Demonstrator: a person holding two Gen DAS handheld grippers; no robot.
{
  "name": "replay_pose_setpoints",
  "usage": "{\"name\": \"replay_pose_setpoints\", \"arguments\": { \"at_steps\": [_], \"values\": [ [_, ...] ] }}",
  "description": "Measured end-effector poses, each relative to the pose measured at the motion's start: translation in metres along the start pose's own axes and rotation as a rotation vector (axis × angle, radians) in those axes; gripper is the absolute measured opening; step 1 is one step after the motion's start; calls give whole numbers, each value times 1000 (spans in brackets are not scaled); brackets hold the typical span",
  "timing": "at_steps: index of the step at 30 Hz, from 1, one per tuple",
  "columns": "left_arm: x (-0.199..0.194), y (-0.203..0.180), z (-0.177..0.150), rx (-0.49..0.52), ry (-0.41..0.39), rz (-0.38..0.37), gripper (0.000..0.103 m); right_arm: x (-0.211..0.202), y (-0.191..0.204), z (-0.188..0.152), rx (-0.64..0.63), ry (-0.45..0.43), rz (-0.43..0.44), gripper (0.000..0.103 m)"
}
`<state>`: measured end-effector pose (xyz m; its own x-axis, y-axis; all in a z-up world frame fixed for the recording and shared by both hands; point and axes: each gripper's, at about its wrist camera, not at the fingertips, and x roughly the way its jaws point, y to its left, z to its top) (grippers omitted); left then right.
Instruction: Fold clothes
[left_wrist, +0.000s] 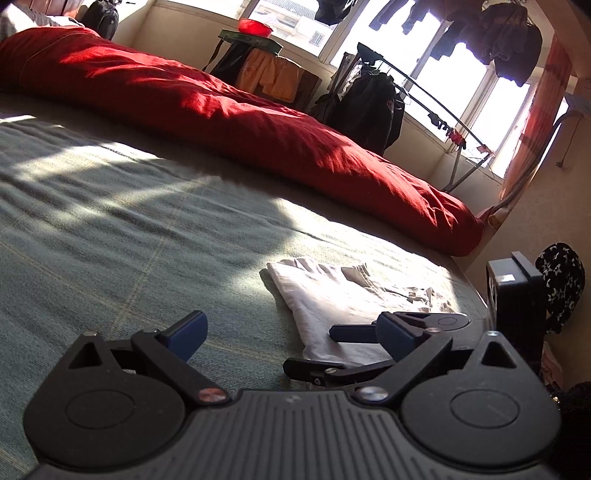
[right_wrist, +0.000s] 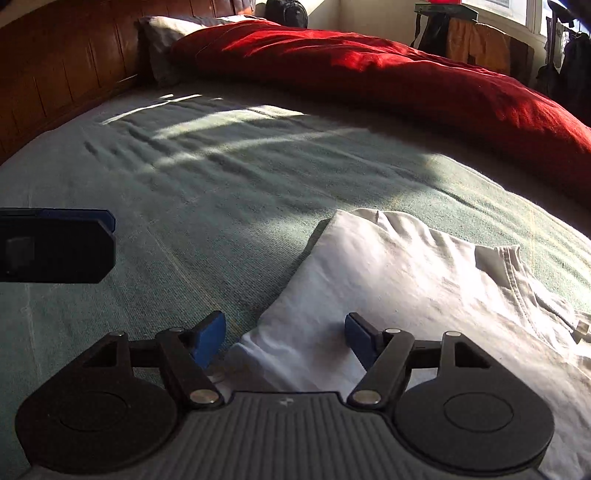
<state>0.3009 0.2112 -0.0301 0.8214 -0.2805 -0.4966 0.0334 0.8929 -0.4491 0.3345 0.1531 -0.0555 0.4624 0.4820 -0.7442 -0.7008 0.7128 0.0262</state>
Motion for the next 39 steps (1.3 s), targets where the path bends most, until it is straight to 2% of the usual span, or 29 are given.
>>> {"name": "replay_pose_setpoints", "arguments": {
  "at_steps": [2,6,9,12,14,16,19,21,24,27,31,32,34,36,39],
  "values": [
    [-1,0,0,-1,-2,-1,97,-14,5,-2,-20,-23,10,75],
    [-4,-1,0,-8,-12,-17,97,-50,-11,-16,75,-72,20,75],
    [-3,-3,-1,-6,-6,-17,97,-50,-14,-26,111,-64,70,75],
    [-2,-4,-1,-1,-3,-17,97,-30,1,-28,99,-29,127,75],
    [-2,-4,-1,-2,-2,-19,97,-17,14,-26,63,-29,123,84],
    [-1,-4,-1,-3,-1,-21,97,-13,26,-23,34,-39,105,85],
    [-1,-3,-1,-8,3,-27,97,-34,35,-26,-24,-75,81,85],
    [-1,-4,-1,-8,4,-38,97,-48,37,-32,-41,-84,106,85],
    [-2,-6,-2,-8,11,-70,97,-51,38,-40,-31,-49,147,85],
    [-4,-9,-2,-11,15,-120,97,-36,43,-40,-50,-52,72,85],
    [-5,-9,-1,-29,8,-182,98,-14,43,-30,-10,-43,129,87],
    [-5,-9,-1,-32,7,-195,99,-11,46,-29,-20,-45,143,93],
    [-5,-10,0,-33,10,-197,99,-8,49,-27,-31,-44,160,96],
    [-4,-11,0,-31,13,-195,99,-15,45,-30,-27,-26,176,95],
    [-5,-19,-2,-16,13,-209,99,-47,34,-42,2,-18,179,95]
  ]
}}
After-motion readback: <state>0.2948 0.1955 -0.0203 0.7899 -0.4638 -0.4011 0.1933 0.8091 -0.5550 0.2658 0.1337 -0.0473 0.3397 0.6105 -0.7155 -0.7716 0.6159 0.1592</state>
